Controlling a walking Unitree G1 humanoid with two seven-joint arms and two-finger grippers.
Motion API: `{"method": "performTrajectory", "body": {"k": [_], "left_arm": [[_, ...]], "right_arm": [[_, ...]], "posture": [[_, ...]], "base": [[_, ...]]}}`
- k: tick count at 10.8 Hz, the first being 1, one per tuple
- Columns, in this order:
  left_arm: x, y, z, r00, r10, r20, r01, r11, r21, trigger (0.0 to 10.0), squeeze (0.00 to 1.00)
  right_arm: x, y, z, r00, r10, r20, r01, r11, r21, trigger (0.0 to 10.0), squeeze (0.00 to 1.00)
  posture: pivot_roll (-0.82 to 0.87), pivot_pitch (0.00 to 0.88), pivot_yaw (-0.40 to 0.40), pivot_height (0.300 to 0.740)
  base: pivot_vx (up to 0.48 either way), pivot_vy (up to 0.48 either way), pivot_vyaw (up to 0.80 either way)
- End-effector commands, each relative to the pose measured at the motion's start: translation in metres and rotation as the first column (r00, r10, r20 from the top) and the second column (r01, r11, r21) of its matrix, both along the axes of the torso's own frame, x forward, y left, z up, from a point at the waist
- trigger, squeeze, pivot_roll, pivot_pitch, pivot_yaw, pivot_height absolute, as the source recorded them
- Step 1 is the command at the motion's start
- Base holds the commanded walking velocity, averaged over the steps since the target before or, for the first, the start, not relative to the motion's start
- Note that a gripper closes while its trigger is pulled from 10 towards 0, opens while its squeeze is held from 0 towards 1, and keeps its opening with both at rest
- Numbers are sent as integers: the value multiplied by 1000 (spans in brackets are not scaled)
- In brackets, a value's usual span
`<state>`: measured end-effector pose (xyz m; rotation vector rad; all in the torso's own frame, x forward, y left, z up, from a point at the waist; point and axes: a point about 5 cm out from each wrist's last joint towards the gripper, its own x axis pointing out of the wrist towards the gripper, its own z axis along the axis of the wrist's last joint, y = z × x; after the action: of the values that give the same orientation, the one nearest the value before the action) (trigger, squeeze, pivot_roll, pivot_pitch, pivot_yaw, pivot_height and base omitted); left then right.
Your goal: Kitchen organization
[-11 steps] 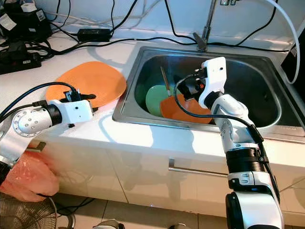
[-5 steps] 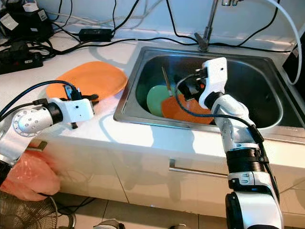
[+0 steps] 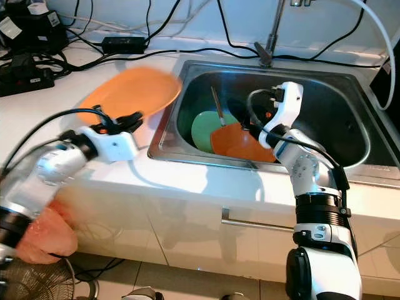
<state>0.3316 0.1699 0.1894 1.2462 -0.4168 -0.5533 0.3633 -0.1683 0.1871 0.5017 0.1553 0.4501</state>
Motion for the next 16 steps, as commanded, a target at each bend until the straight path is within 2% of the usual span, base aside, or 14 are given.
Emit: {"method": "performTrajectory", "body": {"k": [1,2,3,5,6,7,9,11,13,16], "left_arm": [[0,-11,14,993,-51,104,53,999,-13,0,0],[-2,-25,11,987,-116,111,120,992,-29,0,0],[-3,-40,3,980,-165,113,169,985,-28,0,0],[-2,-58,-5,970,-212,119,216,976,-26,0,0],[-1,-64,-8,967,-225,120,229,973,-23,0,0],[3,-75,-7,961,-244,130,250,967,-37,0,0],[8,-81,2,952,-249,177,262,963,-56,0,0],[4,-92,12,919,-296,259,325,942,-77,0,0],[-1,-100,18,891,-324,318,372,923,-101,0,0],[-9,-109,13,867,-379,325,431,897,-103,0,0]], "right_arm": [[0,0,15,1000,0,31,-1,1000,28,10000,0],[0,-2,17,1000,2,29,-4,998,57,10000,1000],[0,-4,21,999,0,41,-3,998,66,10000,1000],[-8,0,22,996,58,71,-60,998,33,10000,1000],[-11,2,24,993,88,81,-92,995,44,10000,1000],[-22,14,37,963,210,168,-223,973,65,10000,0],[-29,22,38,950,257,175,-273,959,73,10000,0],[-29,23,27,964,237,122,-245,967,62,10000,0],[-23,22,24,982,178,63,-184,977,106,10000,0],[-19,26,22,986,162,39,-166,977,131,10000,0]], "posture": [[140,50,-9,740],[138,50,-9,740],[138,50,-9,740],[134,52,-3,740],[134,52,-3,740],[124,53,11,740],[120,51,23,740],[120,46,27,740],[121,43,29,740],[130,43,26,740]], "base": [[0,0,0],[0,0,0],[0,0,0],[0,0,0],[0,0,0],[0,0,0],[0,0,0],[0,0,0],[0,0,0],[0,0,0]]}}
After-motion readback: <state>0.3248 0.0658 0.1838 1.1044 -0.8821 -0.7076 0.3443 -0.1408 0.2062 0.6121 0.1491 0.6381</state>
